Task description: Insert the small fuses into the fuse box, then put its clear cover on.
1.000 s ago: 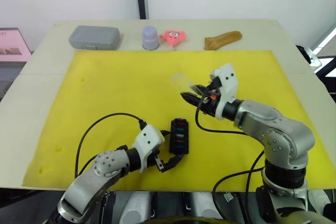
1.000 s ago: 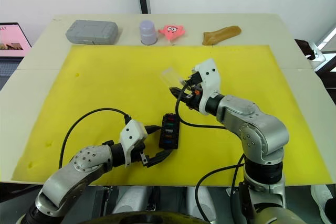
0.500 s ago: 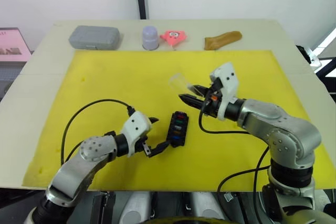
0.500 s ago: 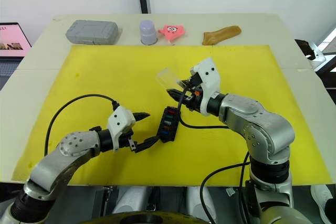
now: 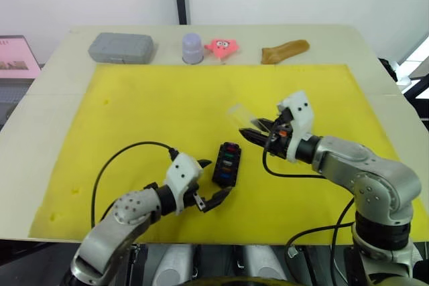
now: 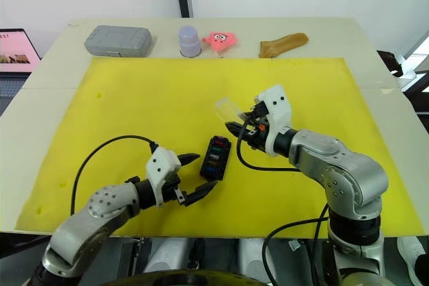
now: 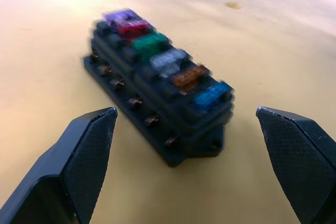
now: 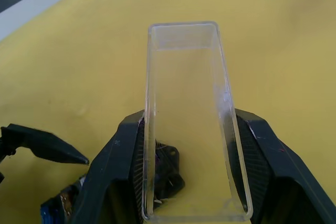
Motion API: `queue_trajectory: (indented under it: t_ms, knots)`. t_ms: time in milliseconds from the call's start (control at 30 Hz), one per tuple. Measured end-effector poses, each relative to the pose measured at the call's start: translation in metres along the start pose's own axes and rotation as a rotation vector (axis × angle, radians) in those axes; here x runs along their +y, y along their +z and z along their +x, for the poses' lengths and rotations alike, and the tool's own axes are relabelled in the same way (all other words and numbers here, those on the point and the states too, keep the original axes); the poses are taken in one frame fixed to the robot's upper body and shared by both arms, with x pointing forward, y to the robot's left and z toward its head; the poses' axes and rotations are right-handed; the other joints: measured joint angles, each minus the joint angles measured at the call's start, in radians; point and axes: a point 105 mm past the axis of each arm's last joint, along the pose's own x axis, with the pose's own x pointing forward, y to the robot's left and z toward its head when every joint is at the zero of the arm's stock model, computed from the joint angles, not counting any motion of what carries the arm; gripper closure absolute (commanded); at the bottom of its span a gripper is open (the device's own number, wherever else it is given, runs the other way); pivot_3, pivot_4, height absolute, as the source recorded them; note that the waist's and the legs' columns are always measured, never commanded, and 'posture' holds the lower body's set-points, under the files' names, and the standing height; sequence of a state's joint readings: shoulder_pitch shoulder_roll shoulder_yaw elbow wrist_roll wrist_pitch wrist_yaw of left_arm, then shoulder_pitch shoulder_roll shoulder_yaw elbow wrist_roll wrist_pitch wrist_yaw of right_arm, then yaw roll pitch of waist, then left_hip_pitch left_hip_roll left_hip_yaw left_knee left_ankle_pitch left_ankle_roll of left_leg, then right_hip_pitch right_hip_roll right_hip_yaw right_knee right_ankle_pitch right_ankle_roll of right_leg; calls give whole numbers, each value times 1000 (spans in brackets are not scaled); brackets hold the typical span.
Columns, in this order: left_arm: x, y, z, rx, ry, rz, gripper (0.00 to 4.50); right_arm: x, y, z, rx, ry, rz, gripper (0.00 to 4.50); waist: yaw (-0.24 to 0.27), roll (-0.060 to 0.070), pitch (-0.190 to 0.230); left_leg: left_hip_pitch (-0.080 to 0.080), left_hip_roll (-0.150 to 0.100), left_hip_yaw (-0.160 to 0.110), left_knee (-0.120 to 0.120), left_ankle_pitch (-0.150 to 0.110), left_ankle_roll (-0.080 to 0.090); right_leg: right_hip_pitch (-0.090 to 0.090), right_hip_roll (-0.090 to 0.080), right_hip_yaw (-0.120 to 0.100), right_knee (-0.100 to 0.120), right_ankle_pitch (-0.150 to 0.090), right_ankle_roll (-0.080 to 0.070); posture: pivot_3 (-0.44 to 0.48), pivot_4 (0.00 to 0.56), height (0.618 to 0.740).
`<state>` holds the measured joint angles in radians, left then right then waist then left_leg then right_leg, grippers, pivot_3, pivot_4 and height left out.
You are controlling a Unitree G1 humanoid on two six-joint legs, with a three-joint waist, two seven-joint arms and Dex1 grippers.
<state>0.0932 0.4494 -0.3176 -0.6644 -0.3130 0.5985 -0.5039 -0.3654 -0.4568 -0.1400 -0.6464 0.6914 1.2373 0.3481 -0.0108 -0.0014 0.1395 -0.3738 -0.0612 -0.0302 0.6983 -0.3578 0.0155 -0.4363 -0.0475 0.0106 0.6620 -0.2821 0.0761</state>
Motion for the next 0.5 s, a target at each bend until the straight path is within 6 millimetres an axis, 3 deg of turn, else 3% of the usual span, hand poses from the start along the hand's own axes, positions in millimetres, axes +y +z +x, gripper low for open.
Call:
queue_trajectory:
  t_ms: [267, 500]
  knots:
    - [11, -2, 23, -32, 47, 20, 0, -1, 0, 0, -2, -19, -3, 2775, 2, 0, 0, 0, 0, 0, 0, 0, 0, 0, 0, 0, 0, 0, 0, 0, 150, 740]
    - [12, -1, 30, -43, 66, 44, 0, 0, -2, 1, 3, -15, -3, 2775, 3, 0, 0, 0, 0, 0, 0, 0, 0, 1, 0, 0, 0, 0, 0, 0, 150, 740]
